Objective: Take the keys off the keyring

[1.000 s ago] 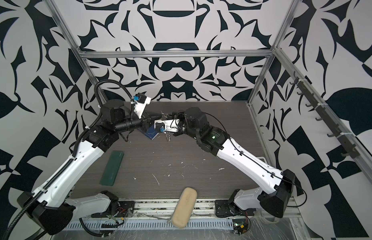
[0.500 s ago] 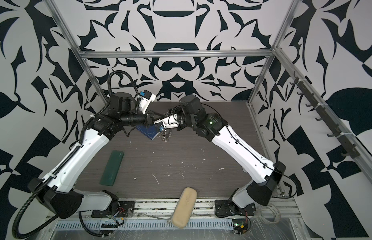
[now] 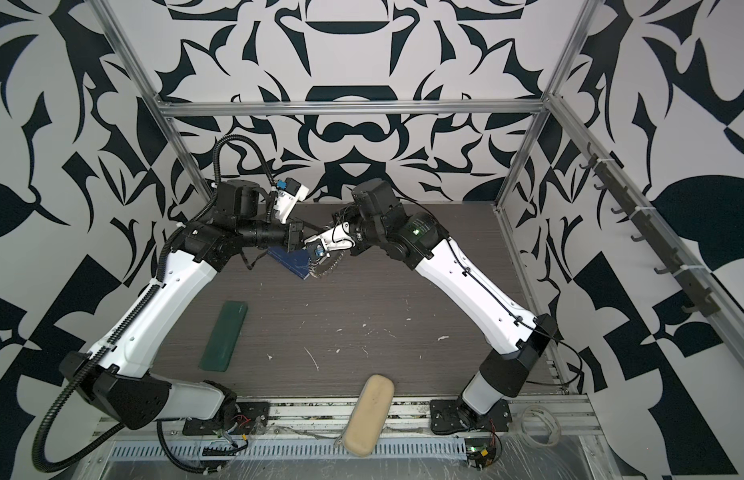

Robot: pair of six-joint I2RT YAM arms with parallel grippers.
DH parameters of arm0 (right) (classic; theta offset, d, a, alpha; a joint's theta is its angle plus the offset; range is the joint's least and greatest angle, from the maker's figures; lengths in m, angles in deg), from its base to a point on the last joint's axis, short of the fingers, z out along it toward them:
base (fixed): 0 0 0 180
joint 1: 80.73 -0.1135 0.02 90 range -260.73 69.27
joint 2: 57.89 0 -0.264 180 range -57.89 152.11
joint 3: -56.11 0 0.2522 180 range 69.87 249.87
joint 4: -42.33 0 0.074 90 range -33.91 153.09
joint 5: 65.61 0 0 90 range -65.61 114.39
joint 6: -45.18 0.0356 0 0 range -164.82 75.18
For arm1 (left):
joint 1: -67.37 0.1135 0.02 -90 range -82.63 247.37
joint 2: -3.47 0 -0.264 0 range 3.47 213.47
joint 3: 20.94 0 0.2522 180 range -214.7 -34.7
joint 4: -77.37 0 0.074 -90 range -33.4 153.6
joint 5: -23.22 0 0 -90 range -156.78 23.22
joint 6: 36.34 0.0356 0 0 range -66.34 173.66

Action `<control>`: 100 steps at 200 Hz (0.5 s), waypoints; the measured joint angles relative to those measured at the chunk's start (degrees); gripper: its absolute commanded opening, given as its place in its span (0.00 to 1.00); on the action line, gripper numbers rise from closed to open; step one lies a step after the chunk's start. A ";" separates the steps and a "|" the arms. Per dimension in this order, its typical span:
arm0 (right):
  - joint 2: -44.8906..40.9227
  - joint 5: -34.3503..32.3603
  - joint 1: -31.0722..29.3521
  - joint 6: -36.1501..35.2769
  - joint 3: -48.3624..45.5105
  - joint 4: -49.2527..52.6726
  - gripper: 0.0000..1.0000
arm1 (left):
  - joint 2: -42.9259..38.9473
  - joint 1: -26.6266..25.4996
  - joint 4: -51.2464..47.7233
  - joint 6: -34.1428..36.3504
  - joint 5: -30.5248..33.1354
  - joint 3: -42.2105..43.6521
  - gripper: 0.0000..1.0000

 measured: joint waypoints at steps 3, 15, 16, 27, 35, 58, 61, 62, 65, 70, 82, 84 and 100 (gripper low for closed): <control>0.11 0.04 0.00 0.07 0.20 0.15 0.00 | 0.00 0.02 0.02 -0.02 0.00 0.00 0.00; 0.50 0.24 0.13 0.44 0.79 0.46 0.00 | -0.04 0.00 0.13 -0.15 0.00 0.00 0.00; 0.50 0.24 0.15 0.48 0.85 0.46 0.00 | -0.04 0.00 0.15 -0.17 0.00 0.00 0.00; 0.85 0.50 0.33 0.81 1.22 0.48 0.00 | -0.04 -0.09 0.39 -0.28 0.00 0.00 0.00; 1.09 0.79 0.50 0.98 1.40 0.46 0.00 | -0.04 -0.11 0.48 -0.39 0.00 0.00 0.00; 1.46 2.12 1.07 1.81 1.81 0.44 0.00 | -0.04 -0.17 0.83 -0.61 -0.02 0.00 0.00; 1.51 2.32 1.16 1.97 1.92 0.42 0.00 | -0.04 -0.17 0.87 -0.61 -0.02 0.00 0.00; 1.55 2.40 1.20 2.03 1.97 0.44 0.00 | -0.04 -0.17 0.94 -0.66 -0.04 0.00 0.00; 1.60 2.60 1.29 2.16 2.08 0.42 0.00 | -0.04 -0.17 1.05 -0.70 -0.13 0.00 0.00; 1.70 2.84 1.42 2.38 2.23 0.39 0.00 | -0.04 -0.17 1.29 -0.79 -0.22 0.00 0.00; 1.95 3.43 1.84 2.80 2.60 0.37 0.00 | -0.04 -0.17 1.79 -0.98 -0.50 0.00 0.00; 1.99 3.56 1.90 2.84 2.67 0.39 0.00 | -0.04 -0.20 1.88 -1.01 -0.57 0.00 0.00; 2.12 5.92 3.15 4.37 2.86 -0.15 0.00 | -0.04 -0.24 2.58 -1.31 -1.14 0.00 0.00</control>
